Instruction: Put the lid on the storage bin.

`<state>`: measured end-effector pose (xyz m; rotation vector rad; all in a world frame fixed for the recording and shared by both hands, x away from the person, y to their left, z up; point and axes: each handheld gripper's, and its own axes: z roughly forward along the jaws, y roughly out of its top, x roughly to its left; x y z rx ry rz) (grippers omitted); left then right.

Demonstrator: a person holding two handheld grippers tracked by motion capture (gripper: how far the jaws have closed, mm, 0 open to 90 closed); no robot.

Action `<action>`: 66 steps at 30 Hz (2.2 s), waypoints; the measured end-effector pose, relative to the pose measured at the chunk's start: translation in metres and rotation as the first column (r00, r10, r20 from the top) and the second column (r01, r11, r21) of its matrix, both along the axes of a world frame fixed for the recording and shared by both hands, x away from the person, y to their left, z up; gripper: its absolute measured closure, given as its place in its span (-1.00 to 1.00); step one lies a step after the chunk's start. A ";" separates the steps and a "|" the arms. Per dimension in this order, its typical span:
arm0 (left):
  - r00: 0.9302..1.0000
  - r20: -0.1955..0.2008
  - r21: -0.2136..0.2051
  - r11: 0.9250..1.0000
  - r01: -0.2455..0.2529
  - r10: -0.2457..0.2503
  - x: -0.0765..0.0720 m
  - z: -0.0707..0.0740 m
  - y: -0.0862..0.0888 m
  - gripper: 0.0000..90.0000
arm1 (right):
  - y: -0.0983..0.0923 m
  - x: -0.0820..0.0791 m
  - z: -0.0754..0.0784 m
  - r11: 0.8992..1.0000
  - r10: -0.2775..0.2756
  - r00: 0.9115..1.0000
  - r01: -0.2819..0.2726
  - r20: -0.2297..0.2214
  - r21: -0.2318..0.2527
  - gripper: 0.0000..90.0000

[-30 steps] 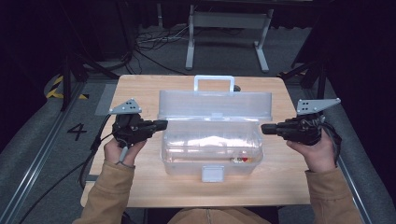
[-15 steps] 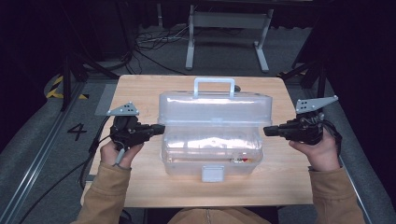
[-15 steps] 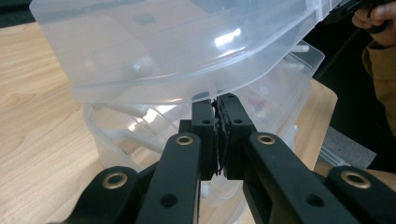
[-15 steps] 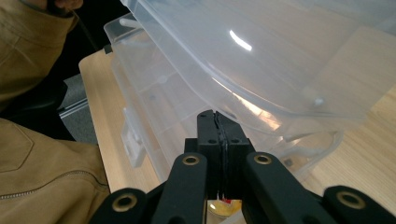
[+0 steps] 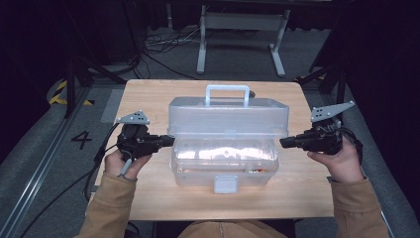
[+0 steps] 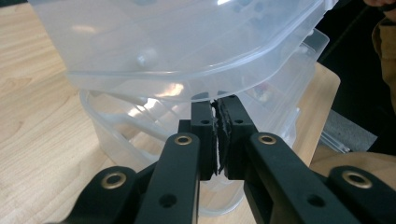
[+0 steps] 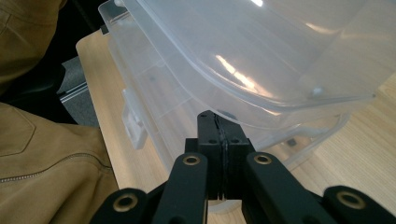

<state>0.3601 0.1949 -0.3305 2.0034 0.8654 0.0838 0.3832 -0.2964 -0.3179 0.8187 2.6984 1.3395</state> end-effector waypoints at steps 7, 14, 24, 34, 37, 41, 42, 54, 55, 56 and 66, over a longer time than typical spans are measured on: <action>0.999 -0.031 -0.008 1.000 -0.010 0.010 0.002 -0.003 0.007 0.77 | 0.001 0.000 -0.001 1.000 -0.002 1.000 0.002 -0.015 -0.020 0.99; 0.999 -0.037 0.016 1.000 -0.023 0.023 0.002 -0.004 0.009 0.74 | 0.003 0.001 -0.003 0.999 0.000 1.000 -0.002 -0.028 -0.045 0.99; 0.999 -0.049 0.032 0.999 0.005 -0.004 0.001 -0.005 0.005 0.74 | 0.005 0.001 -0.004 0.996 0.006 0.999 -0.010 -0.040 -0.087 0.99; 0.998 -0.061 0.059 0.998 0.038 -0.035 0.001 -0.006 0.003 0.74 | 0.007 0.001 -0.006 0.992 0.015 0.998 -0.022 -0.060 -0.122 0.99; 0.997 -0.070 0.069 0.997 0.035 -0.030 0.001 -0.006 0.003 0.73 | 0.007 0.001 -0.006 0.991 0.017 0.998 -0.025 -0.065 -0.129 0.99; 0.996 -0.083 0.086 0.996 0.025 -0.017 0.003 -0.008 0.004 0.72 | 0.007 0.001 -0.007 0.991 0.020 0.997 -0.029 -0.070 -0.133 0.99; 0.996 -0.084 0.087 0.996 0.021 -0.014 0.003 -0.008 0.005 0.72 | 0.007 0.001 -0.007 0.990 0.022 0.997 -0.031 -0.068 -0.134 0.99; 0.993 -0.104 0.084 0.996 -0.043 0.052 0.007 -0.010 0.016 0.70 | 0.005 0.001 -0.008 0.987 0.019 0.997 -0.032 -0.081 -0.160 0.99; 0.992 -0.108 0.080 0.995 -0.051 0.060 0.008 -0.011 0.017 0.70 | 0.005 0.002 -0.008 0.985 0.017 0.996 -0.031 -0.083 -0.169 0.99; 0.992 -0.111 0.076 0.996 -0.056 0.064 0.008 -0.011 0.018 0.70 | 0.006 0.002 -0.009 0.984 0.018 0.996 -0.033 -0.086 -0.172 0.99; 0.987 -0.121 0.064 0.993 -0.099 0.106 0.011 -0.013 0.026 0.70 | 0.008 0.001 -0.012 0.976 0.031 0.994 -0.054 -0.109 -0.210 0.99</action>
